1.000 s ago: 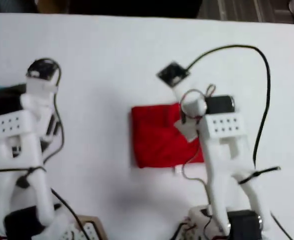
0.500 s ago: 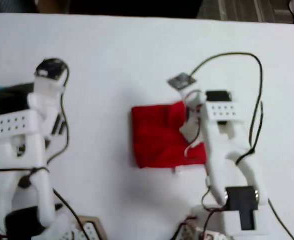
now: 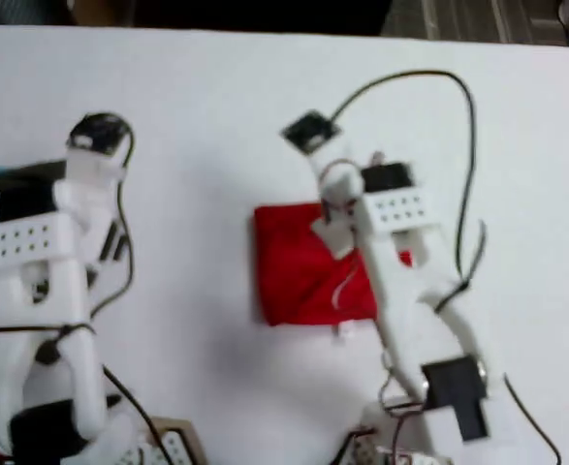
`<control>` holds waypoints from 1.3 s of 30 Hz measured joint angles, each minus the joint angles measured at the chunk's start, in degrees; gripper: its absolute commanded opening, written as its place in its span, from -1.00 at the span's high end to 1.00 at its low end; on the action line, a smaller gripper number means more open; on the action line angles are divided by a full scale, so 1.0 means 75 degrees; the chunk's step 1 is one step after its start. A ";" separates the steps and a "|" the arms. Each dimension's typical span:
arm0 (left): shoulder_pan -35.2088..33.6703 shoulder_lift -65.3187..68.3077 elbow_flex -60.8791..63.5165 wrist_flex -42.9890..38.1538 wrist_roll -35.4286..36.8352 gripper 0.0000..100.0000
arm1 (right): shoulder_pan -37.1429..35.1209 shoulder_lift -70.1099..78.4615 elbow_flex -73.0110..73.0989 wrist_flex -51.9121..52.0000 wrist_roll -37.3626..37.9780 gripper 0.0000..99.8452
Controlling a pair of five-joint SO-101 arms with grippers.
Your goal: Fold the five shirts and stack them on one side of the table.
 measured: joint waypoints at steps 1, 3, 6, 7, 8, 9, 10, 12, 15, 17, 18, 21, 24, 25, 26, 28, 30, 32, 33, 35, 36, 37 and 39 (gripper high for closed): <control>0.0000 0.0000 0.0000 0.0000 0.0000 0.72 | -0.0047 0.0258 0.0000 -0.0023 0.0000 0.77; 0.0000 0.0000 0.0000 0.0000 0.0000 0.72 | -0.0059 0.0750 0.0000 -0.0070 0.0000 0.77; 0.0000 0.0000 0.0023 0.0000 0.0000 0.72 | 0.0164 0.0996 0.0000 0.0047 0.0000 0.77; 0.0000 0.0000 0.0094 0.0000 0.0000 0.72 | 0.0305 0.0996 0.0000 0.0188 0.0000 0.77; 0.0000 0.0000 0.0164 0.0000 0.0000 0.72 | 0.0457 0.0996 0.0000 0.0352 0.0000 0.77; 0.0000 0.0000 0.0246 0.0000 0.0000 0.72 | 0.0621 0.0996 0.0000 0.0574 0.0000 0.77; 0.0000 0.0000 0.0328 0.0000 0.0000 0.72 | 0.0774 0.0996 0.0000 0.0738 0.0000 0.77; 0.0000 0.0000 0.0410 -0.0035 0.0000 0.72 | 0.1114 0.0985 0.0000 0.1160 0.0047 0.78; 0.0000 -0.0012 0.0410 -0.0105 0.0000 0.72 | 0.1489 0.0844 0.0000 0.1793 0.0375 0.78; 0.0000 -0.0012 0.0410 -0.0117 0.0000 0.72 | 0.1653 0.0457 0.0000 0.2204 0.0563 0.78; 0.0000 -0.0012 0.0410 -0.0117 0.0000 0.72 | 0.1688 0.0223 0.0000 0.2368 0.0656 0.78; 0.0000 -0.0012 0.0410 -0.0117 0.0000 0.72 | 0.1723 -0.0598 0.0000 0.2555 0.0844 0.78; 0.0000 -0.0012 0.0410 -0.0117 0.0000 0.72 | 0.1711 -0.1125 0.0035 0.2004 0.0785 0.78; 0.0000 -0.0012 0.0410 -0.0152 0.0000 0.72 | 0.1711 -0.1160 0.0164 0.1676 0.0703 0.78; 0.0000 -0.0012 0.0410 -0.0176 0.0000 0.72 | 0.1700 -0.1160 0.0340 0.1313 0.0656 0.78; 0.0000 -0.0012 0.0434 -0.0223 0.0000 0.72 | 0.1664 -0.1125 0.0867 0.0703 0.0645 0.78; 0.0000 -0.0012 0.0445 -0.0234 0.0000 0.72 | 0.1618 -0.0914 0.1395 0.0457 0.0645 0.78; 0.0000 -0.0012 0.0445 -0.0234 -0.0012 0.72 | 0.1641 -0.0809 0.1782 0.0445 0.0645 0.78; 0.0000 -0.0012 0.0445 -0.0234 0.0000 0.72 | 0.1641 -0.0809 0.1875 0.0539 0.0621 0.78; 0.0000 -0.0012 0.0445 -0.0234 0.0000 0.72 | 0.1723 -0.0821 0.1875 0.0821 0.0610 0.78; 0.0012 -0.0012 0.0445 -0.0234 0.0000 0.72 | 0.1782 -0.0832 0.1875 0.0949 0.0610 0.78; 0.0012 -0.0012 0.0445 -0.0234 0.0000 0.72 | 0.1805 -0.0903 0.1840 0.0996 0.0610 0.78; 0.0000 -0.0012 0.0445 -0.0234 0.0000 0.72 | 0.1852 -0.1207 0.1524 0.1043 0.0598 0.78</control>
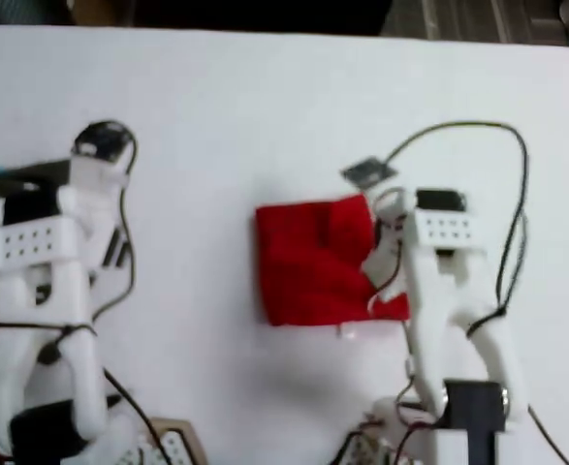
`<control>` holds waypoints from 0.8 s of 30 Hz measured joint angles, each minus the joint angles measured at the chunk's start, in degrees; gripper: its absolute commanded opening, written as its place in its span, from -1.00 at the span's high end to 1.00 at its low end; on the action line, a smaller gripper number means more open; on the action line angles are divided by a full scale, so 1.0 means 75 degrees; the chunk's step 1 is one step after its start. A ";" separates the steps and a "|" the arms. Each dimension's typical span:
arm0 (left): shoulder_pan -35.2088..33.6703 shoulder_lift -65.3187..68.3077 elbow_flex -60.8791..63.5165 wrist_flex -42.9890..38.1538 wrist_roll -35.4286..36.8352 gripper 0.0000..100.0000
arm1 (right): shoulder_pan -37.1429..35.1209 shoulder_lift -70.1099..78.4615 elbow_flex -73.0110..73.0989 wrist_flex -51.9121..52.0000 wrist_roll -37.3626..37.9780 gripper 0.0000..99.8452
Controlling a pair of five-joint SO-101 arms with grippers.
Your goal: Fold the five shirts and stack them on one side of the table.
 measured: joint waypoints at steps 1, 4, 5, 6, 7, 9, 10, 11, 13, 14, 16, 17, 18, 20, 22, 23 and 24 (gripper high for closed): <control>0.0000 0.0000 0.0000 0.0000 0.0000 0.72 | 0.0000 -0.0152 -0.0246 -0.0012 0.0000 0.77; 0.0012 0.0000 0.0000 0.0000 0.0000 0.72 | 0.0000 -0.0316 -0.0774 -0.0211 -0.0094 0.72; 0.0012 0.0000 0.0000 0.0000 0.0000 0.72 | 0.0000 -0.0316 -0.0856 -0.0363 -0.0211 0.66; 0.0012 0.0000 0.0000 0.0000 0.0000 0.72 | 0.0000 -0.0258 -0.0914 -0.0527 -0.0352 0.58; 0.0000 0.0000 0.0000 0.0000 0.0000 0.72 | 0.0000 -0.0129 -0.0985 -0.0680 -0.0539 0.51; 0.0000 0.0000 0.0000 0.0000 0.0000 0.72 | 0.0000 0.0305 -0.1102 -0.0938 -0.1008 0.37; 0.0012 0.0000 0.0000 0.0000 0.0000 0.72 | 0.0000 0.0586 -0.1219 -0.1020 -0.1242 0.33; 0.0012 0.0000 0.0000 0.0000 0.0000 0.72 | 0.0000 0.0891 -0.1395 -0.1055 -0.1360 0.32; 0.0000 0.0000 0.0000 0.0000 0.0000 0.72 | 0.0000 0.1571 -0.1817 -0.1067 -0.1512 0.33; 0.0000 0.0000 0.0000 0.0000 0.0000 0.72 | 0.0000 0.1911 -0.2016 -0.1043 -0.1559 0.34; 0.0000 0.0000 0.0000 0.0000 0.0000 0.72 | -0.0105 0.2626 -0.2438 -0.0867 -0.1606 0.34; 0.0000 0.0000 0.0000 0.0000 0.0000 0.72 | -0.0188 0.2977 -0.2637 -0.0750 -0.1676 0.34; 0.0012 0.0000 0.0000 0.0000 0.0000 0.72 | -0.0258 0.3294 -0.2848 -0.0610 -0.1758 0.34; 0.0012 0.0000 0.0000 0.0000 0.0000 0.72 | -0.0316 0.3962 -0.3294 -0.0352 -0.1969 0.34; 0.0000 0.0000 0.0000 0.0000 0.0000 0.72 | -0.0316 0.4525 -0.3716 -0.0188 -0.2098 0.34; 0.0000 0.0000 0.0000 0.0000 0.0000 0.72 | -0.0316 0.4759 -0.3892 -0.0105 -0.2133 0.34; 0.0000 0.0000 0.0000 0.0000 0.0000 0.72 | -0.0316 0.4958 -0.4079 -0.0012 -0.2133 0.34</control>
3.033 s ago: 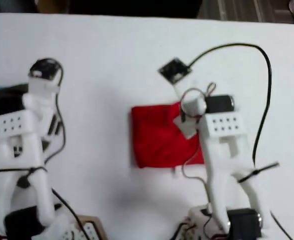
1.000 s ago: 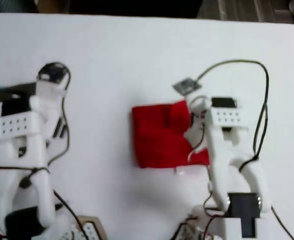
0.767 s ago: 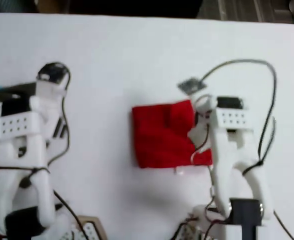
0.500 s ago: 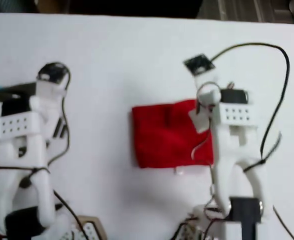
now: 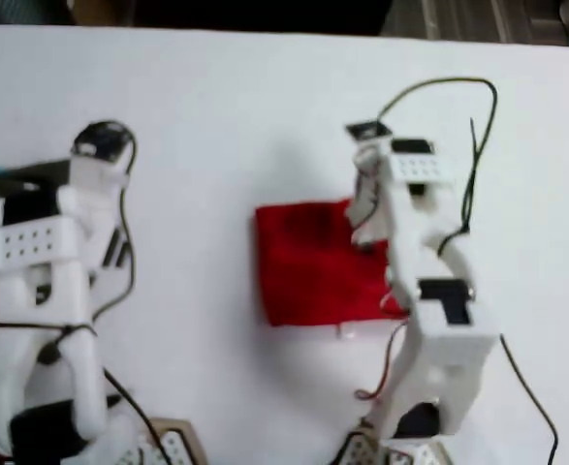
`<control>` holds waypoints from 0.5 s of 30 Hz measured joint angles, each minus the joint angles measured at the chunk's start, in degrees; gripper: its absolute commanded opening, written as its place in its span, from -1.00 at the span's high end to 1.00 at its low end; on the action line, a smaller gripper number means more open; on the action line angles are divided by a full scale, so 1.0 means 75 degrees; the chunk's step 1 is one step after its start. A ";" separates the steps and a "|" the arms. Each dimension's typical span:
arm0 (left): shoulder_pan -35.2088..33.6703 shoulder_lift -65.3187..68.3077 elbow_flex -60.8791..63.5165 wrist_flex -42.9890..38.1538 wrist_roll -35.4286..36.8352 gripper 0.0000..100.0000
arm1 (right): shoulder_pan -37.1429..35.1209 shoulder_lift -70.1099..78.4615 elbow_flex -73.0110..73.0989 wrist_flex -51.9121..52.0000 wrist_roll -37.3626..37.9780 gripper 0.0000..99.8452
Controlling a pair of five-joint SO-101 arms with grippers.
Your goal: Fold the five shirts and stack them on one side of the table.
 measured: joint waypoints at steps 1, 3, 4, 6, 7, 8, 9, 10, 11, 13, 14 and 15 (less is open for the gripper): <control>0.0000 0.0000 0.0000 0.0000 0.0000 0.72 | -0.0012 0.0188 -0.0176 0.0094 0.0000 0.34; 0.0012 0.0000 0.0000 0.0000 0.0000 0.72 | -0.0012 0.0481 -0.0527 0.0316 -0.0070 0.34; 0.0012 0.0000 0.0000 0.0000 0.0000 0.72 | -0.0012 0.0610 -0.0668 0.0399 -0.0082 0.36; 0.0000 0.0000 0.0000 0.0000 0.0000 0.72 | -0.0012 0.0867 -0.0961 0.0645 -0.0094 0.55; 0.0000 0.0000 0.0012 0.0000 0.0000 0.72 | -0.0023 0.0996 -0.1102 0.0762 -0.0094 0.71; 0.0000 0.0000 0.0012 0.0000 0.0000 0.72 | -0.0035 0.1125 -0.1266 0.0856 -0.0094 0.87; 0.0012 0.0000 0.0012 0.0000 0.0000 0.72 | -0.0035 0.1242 -0.1395 0.0938 -0.0094 0.99; 0.0012 0.0000 0.0012 0.0000 0.0000 0.72 | -0.0023 0.1360 -0.1547 0.0985 -0.0094 0.95; 0.0012 0.0000 0.0012 0.0000 0.0000 0.72 | -0.0023 0.1465 -0.1676 0.1043 -0.0094 0.87; 0.0000 0.0000 0.0012 0.0000 0.0000 0.72 | 0.0012 0.1641 -0.1934 0.1172 -0.0094 0.85; 0.0000 0.0000 0.0012 0.0000 0.0000 0.72 | 0.0023 0.1735 -0.2063 0.1242 -0.0094 0.89; 0.0000 0.0000 0.0012 0.0000 0.0000 0.72 | 0.0070 0.1817 -0.2204 0.1313 -0.0094 0.95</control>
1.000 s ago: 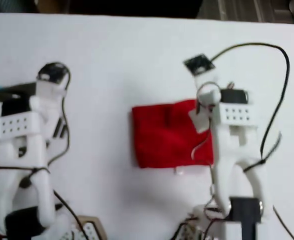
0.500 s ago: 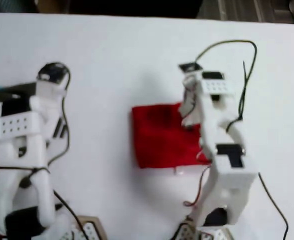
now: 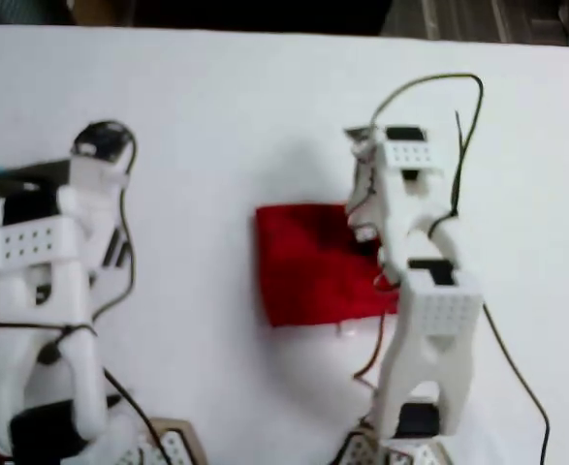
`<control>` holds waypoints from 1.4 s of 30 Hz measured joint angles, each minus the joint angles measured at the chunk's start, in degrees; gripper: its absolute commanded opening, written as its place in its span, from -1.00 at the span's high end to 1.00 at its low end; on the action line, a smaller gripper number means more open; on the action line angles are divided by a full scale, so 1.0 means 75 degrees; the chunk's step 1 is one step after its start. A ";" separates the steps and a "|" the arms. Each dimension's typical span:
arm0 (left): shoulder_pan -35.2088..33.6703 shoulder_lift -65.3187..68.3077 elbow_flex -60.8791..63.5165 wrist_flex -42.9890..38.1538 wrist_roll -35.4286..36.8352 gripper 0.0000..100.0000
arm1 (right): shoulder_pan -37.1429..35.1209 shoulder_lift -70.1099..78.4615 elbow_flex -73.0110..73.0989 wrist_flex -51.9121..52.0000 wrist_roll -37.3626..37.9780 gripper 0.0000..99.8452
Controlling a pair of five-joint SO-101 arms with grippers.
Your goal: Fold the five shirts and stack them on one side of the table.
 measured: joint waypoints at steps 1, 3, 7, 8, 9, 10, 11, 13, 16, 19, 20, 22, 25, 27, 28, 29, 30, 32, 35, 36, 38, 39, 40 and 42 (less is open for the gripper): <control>0.0012 0.0000 0.0000 0.0000 0.0000 0.72 | 0.0047 0.0082 -0.0152 0.0059 0.0000 0.98; 0.0000 0.0000 0.0000 0.0000 0.0000 0.72 | 0.0094 0.0223 -0.0422 0.0082 0.0012 0.96; 0.0000 0.0000 0.0000 0.0000 0.0000 0.72 | 0.0328 0.0363 -0.1172 0.0094 0.0527 0.96; 0.0000 0.0000 0.0000 0.0000 0.0000 0.72 | 0.0399 0.0387 -0.1371 0.0094 0.0703 0.96; 0.0000 0.0000 0.0000 0.0000 0.0000 0.72 | 0.0481 0.0387 -0.1582 0.0094 0.0832 0.96; 0.0000 0.0000 0.0000 0.0000 0.0000 0.72 | 0.0598 0.0387 -0.1793 0.0094 0.0973 0.96; 0.0000 0.0000 0.0000 0.0000 0.0000 0.72 | 0.0738 0.0387 -0.2028 0.0082 0.1102 0.96; 0.0000 0.0000 0.0000 0.0000 0.0000 0.72 | 0.1055 0.0387 -0.2473 0.0082 0.1313 0.96; 0.0000 0.0000 0.0000 0.0000 0.0000 0.72 | 0.1512 0.0469 -0.3048 -0.0035 0.1629 0.96; 0.0012 0.0000 0.0000 0.0000 0.0000 0.72 | 0.1899 0.0821 -0.3657 -0.0176 0.1911 0.96; 0.0012 0.0000 0.0000 0.0000 0.0000 0.72 | 0.2028 0.0985 -0.3903 -0.0246 0.1993 0.96; 0.0000 0.0000 0.0000 0.0000 0.0000 0.72 | 0.2286 0.1325 -0.4478 -0.0363 0.2075 0.96; 0.0012 0.0000 0.0012 0.0000 0.0000 0.72 | 0.2626 0.1946 -0.5474 -0.0422 0.2122 0.96; 0.0012 0.0000 0.0164 0.0000 0.0000 0.72 | 0.2790 0.2344 -0.6177 -0.0422 0.2239 0.96; 0.0000 0.0000 0.0246 0.0000 0.0000 0.72 | 0.2872 0.2520 -0.6529 -0.0422 0.2415 0.96; 0.0000 0.0000 0.0328 0.0000 0.0000 0.72 | 0.2954 0.2673 -0.6834 -0.0422 0.2614 0.96; 0.0000 0.0000 0.0399 0.0000 0.0000 0.72 | 0.3036 0.2801 -0.7092 -0.0422 0.2825 0.96; 0.0012 0.0000 0.0422 0.0000 0.0000 0.72 | 0.3223 0.3012 -0.7478 -0.0422 0.3188 0.96; 0.0012 0.0000 0.0422 0.0000 0.0000 0.72 | 0.3587 0.3177 -0.7830 -0.0527 0.3540 0.96; 0.0000 0.0000 0.0422 0.0000 0.0000 0.72 | 0.3727 0.3188 -0.7877 -0.0621 0.3645 0.96; 0.0000 0.0000 0.0422 0.0000 0.0000 0.72 | 0.3985 0.3212 -0.7889 -0.0785 0.3821 0.96; 0.0000 0.0000 0.0422 0.0000 0.0000 0.72 | 0.4114 0.3212 -0.7889 -0.0856 0.3892 0.96; 0.0000 0.0000 0.0422 0.0000 0.0000 0.72 | 0.4220 0.3212 -0.7889 -0.0926 0.3927 0.96; 0.0000 0.0000 0.0422 0.0000 0.0000 0.72 | 0.4360 0.3212 -0.7889 -0.1067 0.3974 0.96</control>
